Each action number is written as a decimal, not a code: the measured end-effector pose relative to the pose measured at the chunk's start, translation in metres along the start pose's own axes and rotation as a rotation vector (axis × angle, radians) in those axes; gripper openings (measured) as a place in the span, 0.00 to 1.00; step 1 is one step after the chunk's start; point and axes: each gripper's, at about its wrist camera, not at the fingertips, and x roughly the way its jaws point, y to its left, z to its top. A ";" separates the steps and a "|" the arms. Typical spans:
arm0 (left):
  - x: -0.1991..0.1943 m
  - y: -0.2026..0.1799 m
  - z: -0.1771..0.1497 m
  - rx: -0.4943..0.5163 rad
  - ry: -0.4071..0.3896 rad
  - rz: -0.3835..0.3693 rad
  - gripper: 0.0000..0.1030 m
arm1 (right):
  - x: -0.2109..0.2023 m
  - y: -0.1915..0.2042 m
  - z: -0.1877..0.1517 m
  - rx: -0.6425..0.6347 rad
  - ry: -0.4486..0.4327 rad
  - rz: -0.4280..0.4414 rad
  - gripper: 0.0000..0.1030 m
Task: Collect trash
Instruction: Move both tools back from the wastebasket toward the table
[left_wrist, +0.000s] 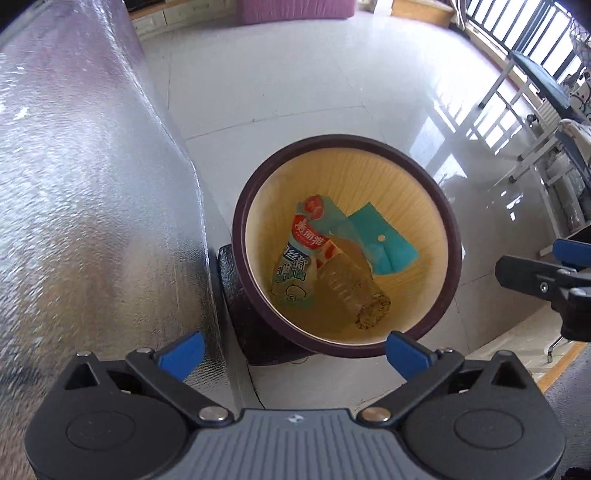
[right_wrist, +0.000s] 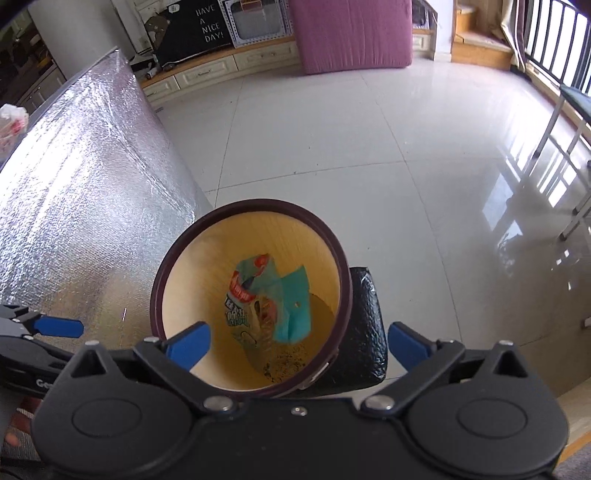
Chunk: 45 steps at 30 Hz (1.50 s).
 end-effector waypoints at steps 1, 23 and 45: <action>-0.004 -0.001 -0.003 -0.005 -0.004 0.001 1.00 | -0.003 0.001 -0.001 -0.003 -0.002 -0.003 1.00; -0.127 0.010 -0.056 -0.050 -0.258 -0.037 1.00 | -0.097 0.004 -0.034 -0.066 -0.129 -0.056 1.00; -0.246 0.045 -0.128 -0.130 -0.618 -0.045 1.00 | -0.209 0.052 -0.066 -0.117 -0.448 -0.005 1.00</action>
